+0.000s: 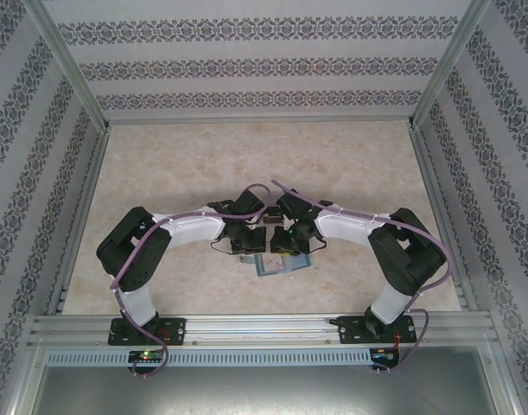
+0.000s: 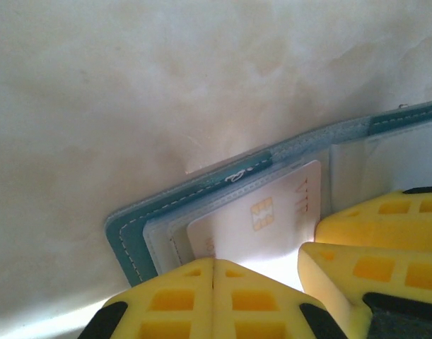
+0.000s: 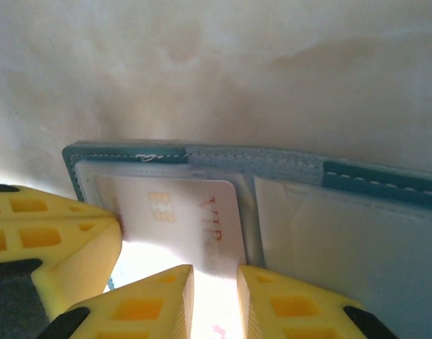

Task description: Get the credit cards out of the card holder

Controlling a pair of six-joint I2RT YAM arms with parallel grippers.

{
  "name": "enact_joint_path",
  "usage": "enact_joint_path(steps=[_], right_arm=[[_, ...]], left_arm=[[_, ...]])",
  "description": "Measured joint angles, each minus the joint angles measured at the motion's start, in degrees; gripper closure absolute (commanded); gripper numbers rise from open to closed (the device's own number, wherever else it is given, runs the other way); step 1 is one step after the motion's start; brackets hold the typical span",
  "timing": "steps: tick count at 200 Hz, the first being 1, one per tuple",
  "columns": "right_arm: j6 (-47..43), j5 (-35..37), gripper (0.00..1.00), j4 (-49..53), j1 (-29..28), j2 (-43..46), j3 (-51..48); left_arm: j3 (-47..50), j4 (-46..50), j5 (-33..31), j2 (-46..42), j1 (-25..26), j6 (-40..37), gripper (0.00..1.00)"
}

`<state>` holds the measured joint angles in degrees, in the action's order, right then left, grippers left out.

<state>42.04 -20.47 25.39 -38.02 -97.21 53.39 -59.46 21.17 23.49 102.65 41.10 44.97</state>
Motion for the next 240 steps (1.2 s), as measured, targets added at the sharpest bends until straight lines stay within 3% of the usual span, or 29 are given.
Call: enact_joint_path(steps=[136,240], right_arm=[[-2.1,3.5,0.76,4.2,0.0,-0.4,2.6],[-1.7,-3.1,0.76,0.3,0.7,-0.4,2.6]], left_arm=[[-0.6,2.6,-1.7,-0.4,0.0,-3.0,1.00],[-1.2,5.4,-0.9,-1.1,0.2,-2.5,1.00]])
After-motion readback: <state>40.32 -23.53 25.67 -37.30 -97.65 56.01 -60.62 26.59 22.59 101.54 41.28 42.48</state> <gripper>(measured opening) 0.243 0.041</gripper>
